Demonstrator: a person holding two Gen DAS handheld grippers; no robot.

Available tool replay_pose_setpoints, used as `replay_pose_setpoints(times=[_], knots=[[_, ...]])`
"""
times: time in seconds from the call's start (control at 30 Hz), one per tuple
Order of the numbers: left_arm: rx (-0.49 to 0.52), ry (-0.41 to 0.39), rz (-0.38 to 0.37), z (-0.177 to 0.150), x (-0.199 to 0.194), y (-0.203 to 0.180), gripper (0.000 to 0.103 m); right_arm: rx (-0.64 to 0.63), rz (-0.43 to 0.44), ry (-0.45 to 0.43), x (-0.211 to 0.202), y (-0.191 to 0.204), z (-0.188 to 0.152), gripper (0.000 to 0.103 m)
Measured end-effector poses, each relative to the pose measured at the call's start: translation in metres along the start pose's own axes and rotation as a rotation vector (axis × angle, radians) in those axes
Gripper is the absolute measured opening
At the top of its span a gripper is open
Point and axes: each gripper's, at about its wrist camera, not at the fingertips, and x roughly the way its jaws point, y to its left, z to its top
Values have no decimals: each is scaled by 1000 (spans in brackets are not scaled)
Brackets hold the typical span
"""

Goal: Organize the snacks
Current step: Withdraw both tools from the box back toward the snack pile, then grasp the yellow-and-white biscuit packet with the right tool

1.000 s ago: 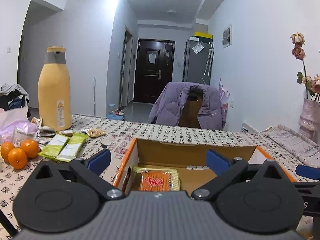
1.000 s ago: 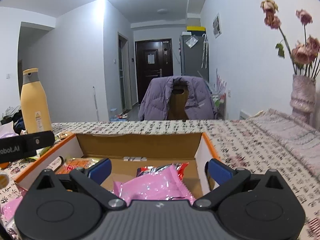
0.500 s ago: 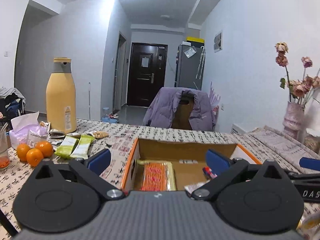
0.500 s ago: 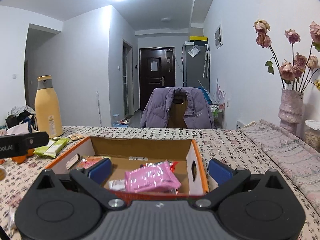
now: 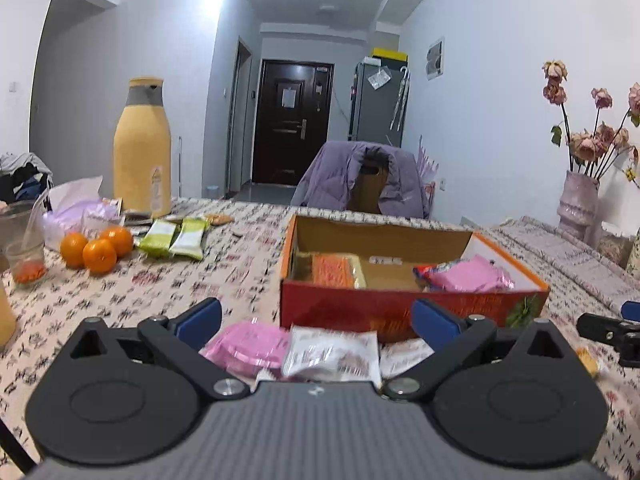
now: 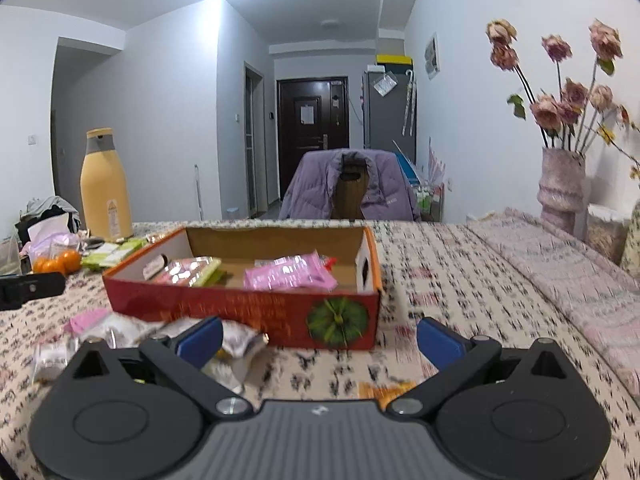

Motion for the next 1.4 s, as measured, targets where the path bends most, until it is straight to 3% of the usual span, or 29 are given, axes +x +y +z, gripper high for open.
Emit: replay_pose_setpoints(times=[0.43,0.83,0.93,1.0,1.2,1.4], knots=[[4,57,-4,-19,2,13,103,17,-96,113,4,-29,-30,103],[13,76,-13,-22,1,12,103,-15,-151,288,63,-43,-31,103],[11,82,-10,-23,2,13,103,9,-131,312,71,-49,-30,99],[8,88,-12,-23,3,13,103,18,-122,316,74,-50,-31,87],[8,100,-17,-25,5,12,103,14,-83,299,69,-50,-32,69],[13,111,-16,-25,6,12,103,16,-68,274,64,-49,-33,61]])
